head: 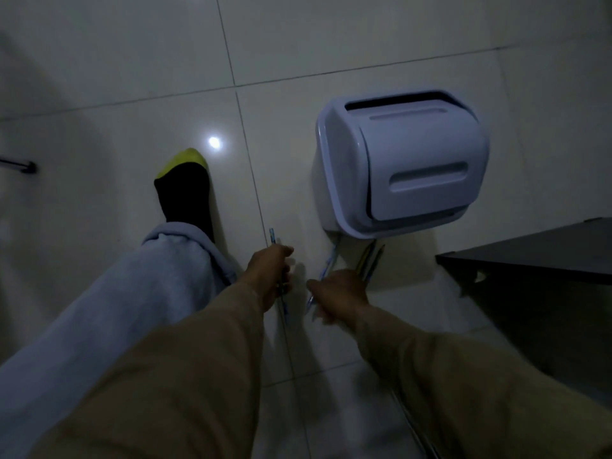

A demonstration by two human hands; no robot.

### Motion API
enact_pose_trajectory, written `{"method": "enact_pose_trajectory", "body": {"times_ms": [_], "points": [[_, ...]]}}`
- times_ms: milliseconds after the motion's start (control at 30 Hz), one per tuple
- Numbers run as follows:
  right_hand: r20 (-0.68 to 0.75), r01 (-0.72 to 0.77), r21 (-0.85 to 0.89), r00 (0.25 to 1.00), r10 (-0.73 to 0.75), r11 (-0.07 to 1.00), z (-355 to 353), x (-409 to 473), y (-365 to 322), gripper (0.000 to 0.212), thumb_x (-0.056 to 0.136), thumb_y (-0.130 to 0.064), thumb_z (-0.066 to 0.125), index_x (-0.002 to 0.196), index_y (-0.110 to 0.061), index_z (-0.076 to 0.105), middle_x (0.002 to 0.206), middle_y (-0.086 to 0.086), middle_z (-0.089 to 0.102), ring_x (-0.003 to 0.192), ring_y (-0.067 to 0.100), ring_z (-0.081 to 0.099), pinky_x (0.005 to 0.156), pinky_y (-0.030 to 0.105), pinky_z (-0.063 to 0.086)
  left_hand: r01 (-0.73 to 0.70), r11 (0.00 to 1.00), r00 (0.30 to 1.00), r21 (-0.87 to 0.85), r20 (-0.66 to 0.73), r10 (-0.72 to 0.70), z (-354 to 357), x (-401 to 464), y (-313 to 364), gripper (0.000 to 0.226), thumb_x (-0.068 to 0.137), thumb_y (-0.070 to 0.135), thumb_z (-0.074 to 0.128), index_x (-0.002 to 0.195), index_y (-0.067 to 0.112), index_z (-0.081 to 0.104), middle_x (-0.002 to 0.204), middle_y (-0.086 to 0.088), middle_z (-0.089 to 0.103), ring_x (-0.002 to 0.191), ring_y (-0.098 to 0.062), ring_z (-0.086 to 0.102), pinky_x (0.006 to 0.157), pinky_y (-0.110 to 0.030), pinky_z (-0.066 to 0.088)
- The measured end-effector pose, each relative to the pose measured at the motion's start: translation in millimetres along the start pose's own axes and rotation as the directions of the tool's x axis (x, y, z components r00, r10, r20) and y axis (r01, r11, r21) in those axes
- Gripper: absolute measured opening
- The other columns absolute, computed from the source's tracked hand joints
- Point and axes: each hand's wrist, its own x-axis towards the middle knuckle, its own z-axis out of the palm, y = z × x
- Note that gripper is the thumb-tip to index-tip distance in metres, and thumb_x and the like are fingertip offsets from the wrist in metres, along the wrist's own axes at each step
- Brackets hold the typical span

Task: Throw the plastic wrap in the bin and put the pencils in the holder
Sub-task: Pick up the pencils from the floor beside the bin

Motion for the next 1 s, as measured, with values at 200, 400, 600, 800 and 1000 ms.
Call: {"method": "enact_pose_trajectory", "body": {"times_ms": [200, 400, 600, 800, 1000], "points": [[0.027, 0.318, -0.11, 0.948, -0.317, 0.942, 12, -27, -14, 0.014, 0.081, -0.022, 0.067, 0.072, -0.013, 0.062, 0.076, 0.006, 0.066, 0.072, 0.021, 0.064, 0.058, 0.029, 0.05, -0.044, 0.998, 0.997, -0.047, 0.055, 0.047, 10, 1, -1, 0.026, 0.082, 0.024, 0.066, 0.098, 0.004, 0.062, 0.073, -0.009, 0.056, 0.06, -0.023, 0.052, 0.061, -0.032, 0.047], [0.047, 0.448, -0.075, 0.894, -0.446, 0.891, 2, -27, -8, 0.012, 0.087, -0.022, 0.06, 0.083, -0.021, 0.072, 0.072, -0.009, 0.064, 0.068, 0.006, 0.059, 0.051, 0.006, 0.037, -0.114, 0.992, 0.993, -0.045, 0.007, 0.115, 8, 3, 8, 0.019, 0.094, 0.009, 0.043, 0.081, 0.007, 0.057, 0.068, -0.008, 0.048, 0.06, -0.021, 0.045, 0.058, -0.03, 0.04], [-0.398, 0.064, -0.112, 0.912, -0.104, 0.992, -20, 12, 28, 0.027, 0.088, -0.028, 0.063, 0.093, -0.002, 0.07, 0.097, 0.015, 0.073, 0.093, 0.031, 0.069, 0.07, 0.024, 0.046, -0.063, 0.983, 0.994, -0.17, 0.076, 0.077, 5, -6, 13, 0.013, 0.095, 0.016, 0.037, 0.097, 0.015, 0.051, 0.069, -0.005, 0.049, 0.059, -0.022, 0.046, 0.058, -0.033, 0.04], [-0.384, 0.033, -0.163, 0.918, -0.095, 0.986, -29, 35, 46, 0.03, 0.086, -0.027, 0.07, 0.082, 0.002, 0.065, 0.091, 0.02, 0.07, 0.087, 0.033, 0.068, 0.064, 0.027, 0.044, -0.022, 0.98, 0.99, -0.197, 0.134, 0.049, 2, -8, 14, 0.015, 0.093, 0.019, 0.043, 0.105, 0.016, 0.051, 0.075, -0.007, 0.05, 0.062, -0.023, 0.048, 0.062, -0.036, 0.042], [-0.349, 0.008, -0.059, 0.937, -0.028, 0.998, -34, 38, 37, 0.03, 0.079, -0.021, 0.074, 0.068, -0.003, 0.053, 0.076, 0.014, 0.059, 0.073, 0.027, 0.058, 0.062, 0.025, 0.041, -0.012, 0.987, 0.991, -0.162, 0.127, 0.033, -1, -6, 12, 0.017, 0.09, 0.025, 0.048, 0.102, 0.016, 0.055, 0.074, -0.006, 0.053, 0.061, -0.023, 0.051, 0.063, -0.036, 0.045]]}}
